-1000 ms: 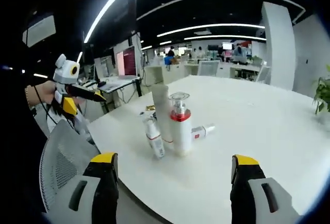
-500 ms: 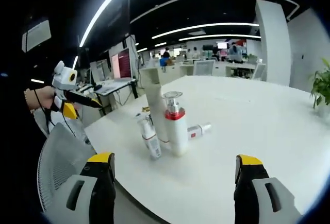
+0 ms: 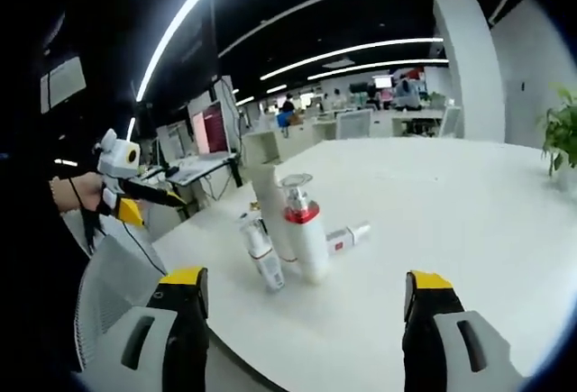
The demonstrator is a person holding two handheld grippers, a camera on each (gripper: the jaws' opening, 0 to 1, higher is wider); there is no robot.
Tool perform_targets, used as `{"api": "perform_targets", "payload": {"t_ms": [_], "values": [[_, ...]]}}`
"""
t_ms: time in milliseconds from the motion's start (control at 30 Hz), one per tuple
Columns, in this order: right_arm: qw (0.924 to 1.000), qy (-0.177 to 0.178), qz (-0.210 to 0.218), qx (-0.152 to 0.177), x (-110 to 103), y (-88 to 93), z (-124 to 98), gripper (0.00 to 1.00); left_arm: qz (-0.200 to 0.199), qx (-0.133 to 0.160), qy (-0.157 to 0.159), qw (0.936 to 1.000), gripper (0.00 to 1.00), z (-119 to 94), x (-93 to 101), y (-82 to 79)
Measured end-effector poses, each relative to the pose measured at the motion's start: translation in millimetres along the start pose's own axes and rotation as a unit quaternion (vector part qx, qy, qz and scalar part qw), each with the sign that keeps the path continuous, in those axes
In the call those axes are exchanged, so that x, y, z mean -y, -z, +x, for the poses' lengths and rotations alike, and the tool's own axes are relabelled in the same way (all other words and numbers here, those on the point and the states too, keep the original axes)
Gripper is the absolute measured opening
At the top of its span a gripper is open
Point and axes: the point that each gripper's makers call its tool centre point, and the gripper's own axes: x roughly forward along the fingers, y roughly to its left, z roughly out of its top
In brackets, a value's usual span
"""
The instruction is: Arrange the skincare products in the storage area until every visible bottle or jar stands upright without overlapping.
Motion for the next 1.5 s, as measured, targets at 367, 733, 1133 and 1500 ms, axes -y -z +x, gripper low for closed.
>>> {"api": "perform_targets", "payload": {"t_ms": [367, 733, 1133, 1500], "values": [[0.9991, 0.015, -0.037, -0.013, 33, -19.3, 30, 0.72, -0.022, 0.006, -0.007, 0.9997, 0.99, 3, -16.2, 2.3], [0.9994, 0.018, -0.031, -0.006, 66, -32.4, 70, 0.80, -0.044, -0.002, -0.017, 0.9989, 0.99, 9, -27.6, 11.2], [0.9954, 0.055, 0.054, -0.056, 109, -27.5, 117, 0.56, -0.060, -0.010, -0.027, 0.9978, 0.99, 18, -36.6, 15.3], [0.9696, 0.023, 0.210, -0.123, 84, -2.3, 176, 0.28, -0.080, -0.005, -0.035, 0.9962, 0.99, 25, -49.0, 18.2]]}}
